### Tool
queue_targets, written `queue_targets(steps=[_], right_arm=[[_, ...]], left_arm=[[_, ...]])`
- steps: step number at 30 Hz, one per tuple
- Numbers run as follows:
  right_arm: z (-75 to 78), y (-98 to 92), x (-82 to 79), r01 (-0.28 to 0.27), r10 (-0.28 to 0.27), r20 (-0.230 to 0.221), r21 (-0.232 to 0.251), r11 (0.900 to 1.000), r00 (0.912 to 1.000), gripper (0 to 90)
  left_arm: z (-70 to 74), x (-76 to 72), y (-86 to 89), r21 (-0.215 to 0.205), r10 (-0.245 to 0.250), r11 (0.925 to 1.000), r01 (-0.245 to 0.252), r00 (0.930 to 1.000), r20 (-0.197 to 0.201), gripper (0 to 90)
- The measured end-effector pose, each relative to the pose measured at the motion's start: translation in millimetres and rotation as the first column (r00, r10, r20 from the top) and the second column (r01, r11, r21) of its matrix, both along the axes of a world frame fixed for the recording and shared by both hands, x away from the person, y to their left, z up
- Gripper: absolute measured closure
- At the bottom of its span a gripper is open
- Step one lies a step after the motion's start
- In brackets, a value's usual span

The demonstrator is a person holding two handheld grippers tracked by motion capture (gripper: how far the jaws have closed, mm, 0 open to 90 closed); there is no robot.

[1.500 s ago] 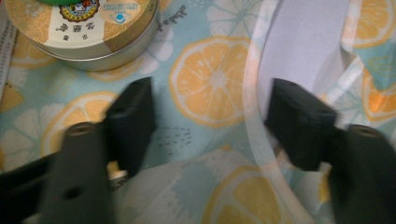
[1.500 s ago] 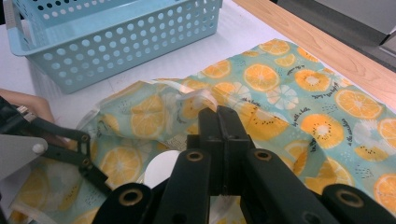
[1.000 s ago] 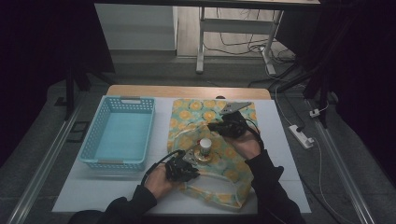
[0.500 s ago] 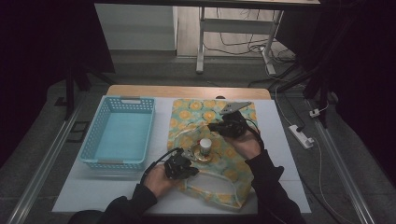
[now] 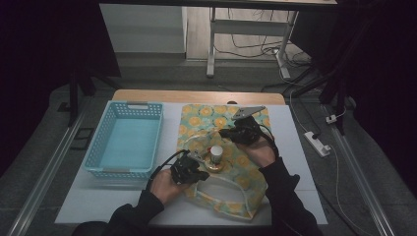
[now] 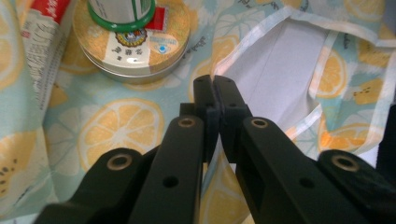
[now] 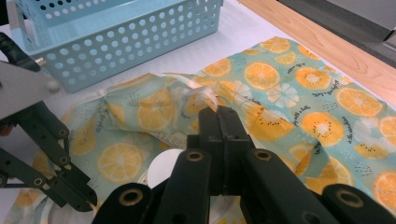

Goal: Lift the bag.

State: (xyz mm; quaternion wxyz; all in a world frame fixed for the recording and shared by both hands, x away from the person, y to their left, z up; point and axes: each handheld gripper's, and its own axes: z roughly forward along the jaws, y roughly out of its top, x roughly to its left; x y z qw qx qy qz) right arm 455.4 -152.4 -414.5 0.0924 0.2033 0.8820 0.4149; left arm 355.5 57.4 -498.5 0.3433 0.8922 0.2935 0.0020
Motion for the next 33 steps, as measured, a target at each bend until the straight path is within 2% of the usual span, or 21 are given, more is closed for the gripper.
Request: queue_targets(steps=[14, 17, 21, 33], right_arm=[[8.9, 2.9, 0.4, -0.017, 0.017, -0.022, 0.005, 1.000, 0.9996, 89.5], [14.3, 4.7, -0.1, -0.023, 0.023, -0.019, 0.003, 1.000, 0.9996, 89.5], [22.0, 6.8, -0.7, -0.030, 0.031, -0.018, 0.006, 1.000, 0.9994, 89.5], [35.9, 6.8, 0.5, -0.038, 0.039, -0.024, 0.015, 0.999, 0.9990, 89.5]], left_arm=[[25.6, 4.9, 11.6, -0.070, 0.000, 0.9976, -0.001, 1.0000, -0.007, 89.3], [33.3, 8.0, 13.7, -0.083, 0.000, 0.9966, 0.000, 1.0000, -0.010, 89.4], [43.4, 13.5, 17.5, -0.114, -0.014, 0.9934, 0.010, 0.9993, -0.036, 89.3], [75.7, 30.6, 27.6, -0.146, -0.010, 0.9893, 0.002, 0.9988, -0.048, 89.3]])
